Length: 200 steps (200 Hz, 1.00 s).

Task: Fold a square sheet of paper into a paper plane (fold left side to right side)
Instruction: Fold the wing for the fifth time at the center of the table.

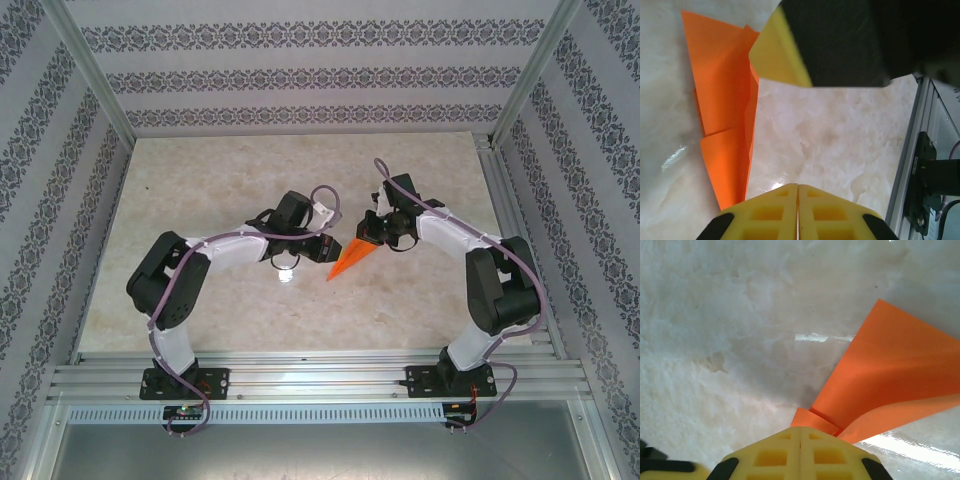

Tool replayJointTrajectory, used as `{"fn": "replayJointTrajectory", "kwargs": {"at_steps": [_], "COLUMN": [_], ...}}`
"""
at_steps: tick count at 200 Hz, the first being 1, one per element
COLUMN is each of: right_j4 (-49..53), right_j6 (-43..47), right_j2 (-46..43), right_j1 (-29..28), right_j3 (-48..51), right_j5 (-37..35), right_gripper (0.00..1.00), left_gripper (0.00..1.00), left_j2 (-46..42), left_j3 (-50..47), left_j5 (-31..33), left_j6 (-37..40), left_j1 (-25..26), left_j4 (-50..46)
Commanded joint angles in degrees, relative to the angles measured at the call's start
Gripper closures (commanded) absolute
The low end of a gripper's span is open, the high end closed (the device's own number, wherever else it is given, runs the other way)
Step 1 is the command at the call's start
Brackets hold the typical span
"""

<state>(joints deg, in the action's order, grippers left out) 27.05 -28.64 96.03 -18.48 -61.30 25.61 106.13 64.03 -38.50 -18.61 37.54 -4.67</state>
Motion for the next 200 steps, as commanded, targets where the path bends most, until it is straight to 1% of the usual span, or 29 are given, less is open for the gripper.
{"fn": "replayJointTrajectory", "kwargs": {"at_steps": [1,30,66,82,93,113,132,156,174,200], "right_j4": [1.9,0.3,1.6,2.2,2.5,4.6,5.0,4.5,4.7,5.7], "right_j6": [0.4,0.0,0.8,1.3,1.8,3.3,3.9,3.5,3.7,4.6], "right_j2": [0.1,0.6,1.1,-0.5,-2.3,-4.2,-4.3,-5.0,-5.5,-5.7], "right_j1": [-0.5,-0.6,-0.2,1.1,2.2,4.2,5.2,6.1,6.4,6.5], "right_j3": [1.1,3.1,2.1,2.3,3.0,3.4,4.3,5.6,5.9,6.0], "right_j5": [0.1,0.0,-1.6,-2.4,-2.8,-3.4,-3.2,-3.3,-3.2,-2.9], "right_gripper": [1.0,1.0,1.0,1.0,0.96,0.96,0.96,0.96,0.96,0.96], "left_gripper": [0.91,0.91,0.91,0.9,0.9,0.91,0.92,0.92,0.92,0.92], "left_j2": [4.1,4.0,0.2,-2.1,-3.6,-4.7,-2.3,2.9,6.1,8.7], "left_j3": [0.8,-0.6,-2.1,-3.1,-3.7,-3.5,-1.0,3.3,6.0,10.4], "left_j5": [-2.3,-1.8,0.8,2.2,2.3,0.3,-0.9,-0.2,1.1,3.5], "left_j6": [-1.4,-2.3,-0.7,-0.3,0.2,1.2,2.1,1.8,1.7,3.9], "left_j1": [1.7,2.2,2.2,2.2,2.3,3.3,6.2,9.1,9.2,8.1], "left_j4": [1.0,2.9,-0.4,-1.6,-2.4,-3.8,-5.2,-5.1,-4.9,-9.1]}}
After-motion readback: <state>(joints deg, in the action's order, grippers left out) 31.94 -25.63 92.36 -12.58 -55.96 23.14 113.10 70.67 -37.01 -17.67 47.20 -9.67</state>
